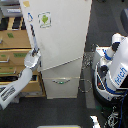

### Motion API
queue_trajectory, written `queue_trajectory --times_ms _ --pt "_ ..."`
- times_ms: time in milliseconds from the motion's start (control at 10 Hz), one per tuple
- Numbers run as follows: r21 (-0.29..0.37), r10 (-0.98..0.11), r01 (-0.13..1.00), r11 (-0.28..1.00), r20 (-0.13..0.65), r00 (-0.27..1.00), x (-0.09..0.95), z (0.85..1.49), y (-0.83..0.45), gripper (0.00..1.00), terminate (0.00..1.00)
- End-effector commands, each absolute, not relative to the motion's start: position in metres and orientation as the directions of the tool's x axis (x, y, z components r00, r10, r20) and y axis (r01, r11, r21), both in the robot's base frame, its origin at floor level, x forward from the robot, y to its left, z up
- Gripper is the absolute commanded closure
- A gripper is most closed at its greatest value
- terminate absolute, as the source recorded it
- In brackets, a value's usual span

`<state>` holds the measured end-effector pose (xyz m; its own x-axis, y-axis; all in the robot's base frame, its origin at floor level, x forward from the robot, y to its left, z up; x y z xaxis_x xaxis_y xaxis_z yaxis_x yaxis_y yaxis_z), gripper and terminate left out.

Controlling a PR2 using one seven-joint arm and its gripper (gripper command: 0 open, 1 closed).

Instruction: Opening the fridge

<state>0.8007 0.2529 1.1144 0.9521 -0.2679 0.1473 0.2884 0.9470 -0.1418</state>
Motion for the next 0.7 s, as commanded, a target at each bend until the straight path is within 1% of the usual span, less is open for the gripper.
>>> queue_trajectory --times_ms 100,200,300,400,500,600,700 --pt "0.173 -0.829 0.905 0.389 0.494 0.262 -0.113 1.329 0.027 1.00 0.00" --pt "0.254 -0.865 0.918 0.305 0.476 0.156 -0.161 1.312 0.030 1.00 0.00" --pt "0.357 -0.907 0.876 0.325 0.380 0.182 -0.123 1.300 0.117 0.00 0.00" --pt "0.344 -0.907 0.875 0.341 0.364 0.211 -0.086 1.297 0.137 0.00 0.00" --pt "0.276 -0.889 0.879 0.389 0.363 0.279 -0.008 1.294 0.175 0.00 0.00" --pt "0.226 -0.865 0.872 0.434 0.376 0.333 0.051 1.291 0.202 0.00 0.00" --pt "0.176 -0.823 0.837 0.518 0.370 0.431 0.136 1.275 0.238 0.00 0.00"
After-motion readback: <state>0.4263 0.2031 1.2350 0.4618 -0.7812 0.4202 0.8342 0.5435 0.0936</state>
